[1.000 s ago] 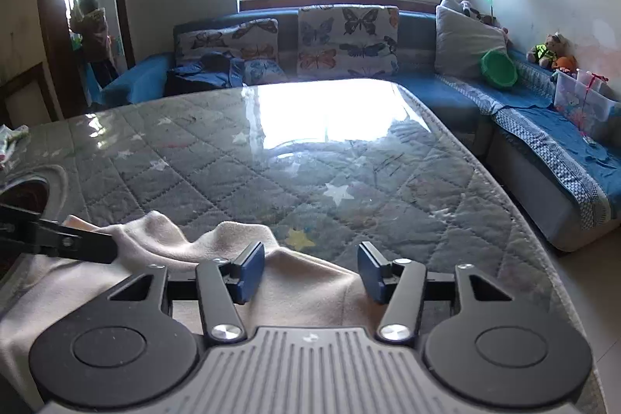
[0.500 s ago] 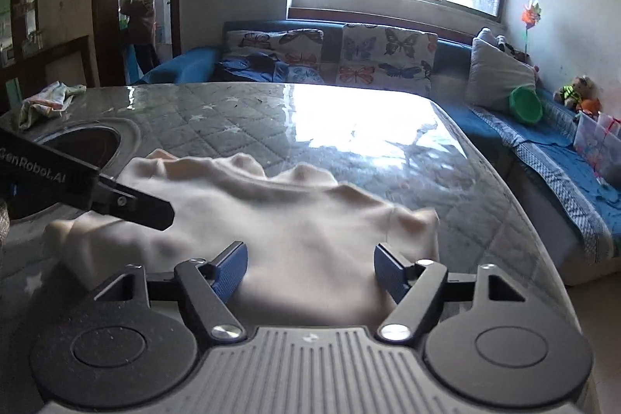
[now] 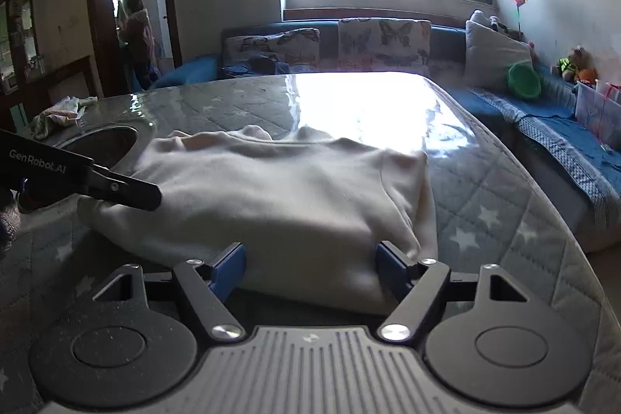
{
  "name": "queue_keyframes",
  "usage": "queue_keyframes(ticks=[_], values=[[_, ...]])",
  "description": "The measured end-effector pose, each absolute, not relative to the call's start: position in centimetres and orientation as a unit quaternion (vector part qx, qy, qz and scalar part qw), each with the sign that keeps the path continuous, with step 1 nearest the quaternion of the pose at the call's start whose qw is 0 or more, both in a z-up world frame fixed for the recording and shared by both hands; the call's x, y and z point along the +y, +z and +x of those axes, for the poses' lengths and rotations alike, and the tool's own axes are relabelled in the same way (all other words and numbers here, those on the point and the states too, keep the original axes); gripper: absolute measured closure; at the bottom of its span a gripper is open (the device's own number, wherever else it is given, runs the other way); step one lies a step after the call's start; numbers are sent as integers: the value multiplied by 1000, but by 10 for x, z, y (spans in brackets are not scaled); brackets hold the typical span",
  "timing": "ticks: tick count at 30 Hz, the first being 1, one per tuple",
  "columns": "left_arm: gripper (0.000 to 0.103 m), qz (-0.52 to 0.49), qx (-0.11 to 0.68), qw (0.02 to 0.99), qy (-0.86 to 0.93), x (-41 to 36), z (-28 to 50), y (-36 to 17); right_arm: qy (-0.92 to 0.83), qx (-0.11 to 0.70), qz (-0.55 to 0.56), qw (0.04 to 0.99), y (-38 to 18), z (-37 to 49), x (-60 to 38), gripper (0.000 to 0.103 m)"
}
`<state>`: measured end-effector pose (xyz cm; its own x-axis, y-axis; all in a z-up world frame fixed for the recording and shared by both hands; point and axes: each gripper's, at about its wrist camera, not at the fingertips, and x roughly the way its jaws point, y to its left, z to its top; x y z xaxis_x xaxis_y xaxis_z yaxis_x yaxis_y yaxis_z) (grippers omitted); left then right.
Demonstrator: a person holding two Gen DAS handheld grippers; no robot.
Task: Fold clothes
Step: 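Lower the sweatshirt onto the mattress and open both grippers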
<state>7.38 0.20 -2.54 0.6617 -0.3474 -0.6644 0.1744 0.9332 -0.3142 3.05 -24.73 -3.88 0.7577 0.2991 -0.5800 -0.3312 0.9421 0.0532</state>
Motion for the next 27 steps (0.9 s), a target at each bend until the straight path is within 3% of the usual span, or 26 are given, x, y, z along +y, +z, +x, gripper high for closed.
queue_keyframes(ticks=[8, 12, 24, 27], values=[[53, -117, 385, 905, -137, 3, 70, -25, 116, 252, -41, 960, -19, 45, -240, 27], [53, -117, 386, 905, -137, 4, 70, -27, 81, 265, -92, 957, -38, 53, -238, 27], [53, -125, 387, 904, -132, 8, 69, -26, 81, 269, -77, 957, -36, 42, -250, 23], [53, -121, 394, 902, -126, 6, 72, -28, 81, 274, -83, 955, -37, 42, -250, 18]])
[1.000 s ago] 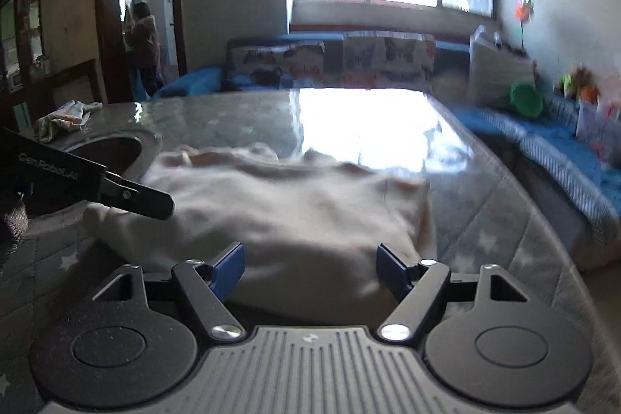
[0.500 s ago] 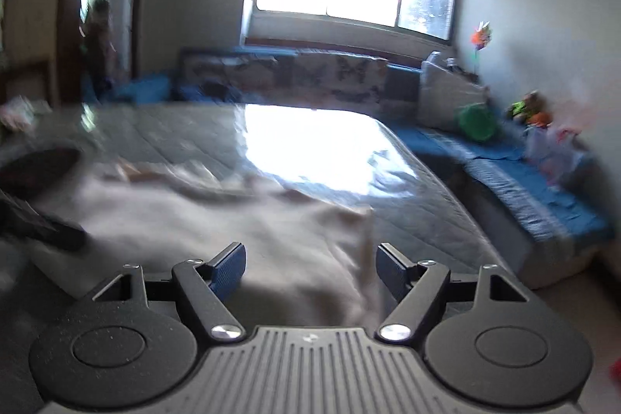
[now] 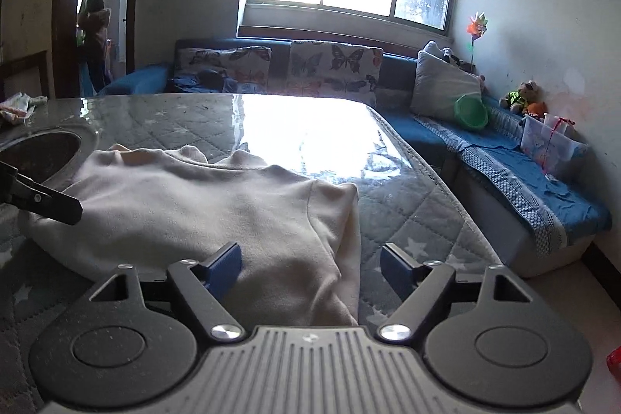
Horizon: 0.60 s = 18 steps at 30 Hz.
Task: Fold clothes
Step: 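Lower the sweatshirt onto the mattress and open both grippers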
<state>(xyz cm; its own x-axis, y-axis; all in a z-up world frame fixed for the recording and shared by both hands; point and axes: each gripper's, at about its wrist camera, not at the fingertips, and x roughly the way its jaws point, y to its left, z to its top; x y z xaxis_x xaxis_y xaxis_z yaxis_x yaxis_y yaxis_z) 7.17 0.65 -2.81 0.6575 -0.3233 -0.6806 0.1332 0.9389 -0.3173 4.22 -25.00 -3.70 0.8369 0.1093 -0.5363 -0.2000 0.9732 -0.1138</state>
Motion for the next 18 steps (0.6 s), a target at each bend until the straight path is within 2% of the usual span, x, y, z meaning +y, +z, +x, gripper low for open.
queue_keyframes(ticks=[2, 9, 14, 16, 18], values=[[50, -122, 394, 902, -126, 6, 70, -27, 83, 284, -85, 952, -43, 44, -249, 17], [34, -117, 389, 905, -127, 3, 59, -19, 83, 281, -75, 953, -36, 32, -250, 3], [26, -98, 383, 910, -125, 3, 47, -15, 77, 274, -67, 956, -32, 22, -248, 0], [19, -95, 383, 911, -121, 5, 43, -15, 75, 273, -64, 957, -30, 20, -248, 0], [15, -91, 382, 913, -114, 8, 40, -15, 74, 274, -59, 957, -29, 18, -248, 0]])
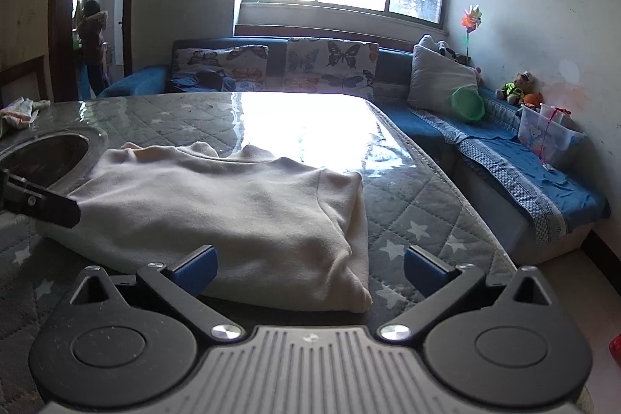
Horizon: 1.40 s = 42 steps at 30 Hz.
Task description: Fold clothes
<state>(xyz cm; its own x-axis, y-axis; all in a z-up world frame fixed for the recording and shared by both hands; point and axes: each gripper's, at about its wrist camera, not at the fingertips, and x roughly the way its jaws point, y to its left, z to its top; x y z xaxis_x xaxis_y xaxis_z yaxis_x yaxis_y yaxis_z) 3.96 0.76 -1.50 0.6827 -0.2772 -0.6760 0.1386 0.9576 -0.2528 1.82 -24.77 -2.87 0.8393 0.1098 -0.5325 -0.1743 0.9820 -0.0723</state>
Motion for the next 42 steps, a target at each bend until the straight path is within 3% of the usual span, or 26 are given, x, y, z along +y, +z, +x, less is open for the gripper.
queue_keyframes(ticks=[13, 42], values=[[0, -79, 393, 914, -68, 32, 17, -22, 95, 282, -60, 953, -27, 8, -229, 0], [0, -62, 416, 907, -14, 55, -14, -37, 172, 312, -75, 931, -37, -14, -179, 0]])
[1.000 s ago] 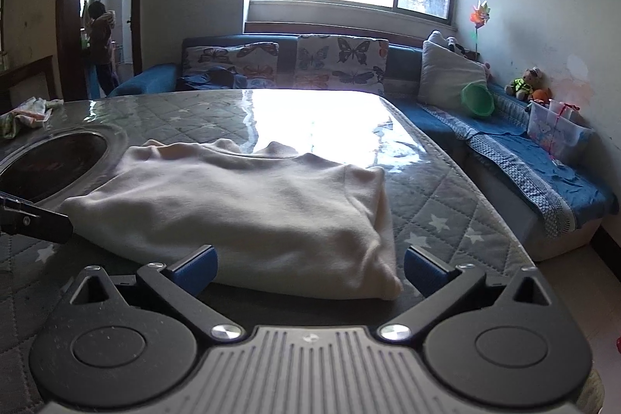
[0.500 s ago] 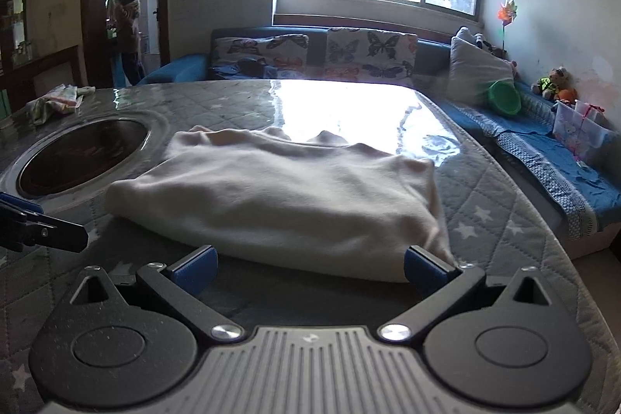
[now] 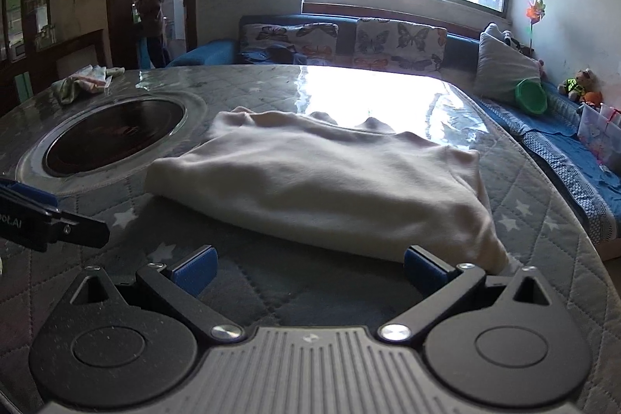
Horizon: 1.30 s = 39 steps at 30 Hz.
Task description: Fold clothes
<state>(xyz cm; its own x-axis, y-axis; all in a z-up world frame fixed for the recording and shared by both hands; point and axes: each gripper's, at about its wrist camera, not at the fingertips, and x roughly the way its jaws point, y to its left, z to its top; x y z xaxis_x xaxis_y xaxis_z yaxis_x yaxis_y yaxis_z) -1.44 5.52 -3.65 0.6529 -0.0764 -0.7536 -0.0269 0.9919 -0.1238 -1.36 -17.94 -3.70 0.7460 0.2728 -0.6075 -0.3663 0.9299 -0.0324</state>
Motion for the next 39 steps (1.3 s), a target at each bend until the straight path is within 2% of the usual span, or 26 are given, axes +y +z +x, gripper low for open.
queue_keyframes(ticks=[39], values=[[0, -14, 427, 904, -12, 18, -18, -42, 172, 332, -35, 927, -44, -27, -185, 0]])
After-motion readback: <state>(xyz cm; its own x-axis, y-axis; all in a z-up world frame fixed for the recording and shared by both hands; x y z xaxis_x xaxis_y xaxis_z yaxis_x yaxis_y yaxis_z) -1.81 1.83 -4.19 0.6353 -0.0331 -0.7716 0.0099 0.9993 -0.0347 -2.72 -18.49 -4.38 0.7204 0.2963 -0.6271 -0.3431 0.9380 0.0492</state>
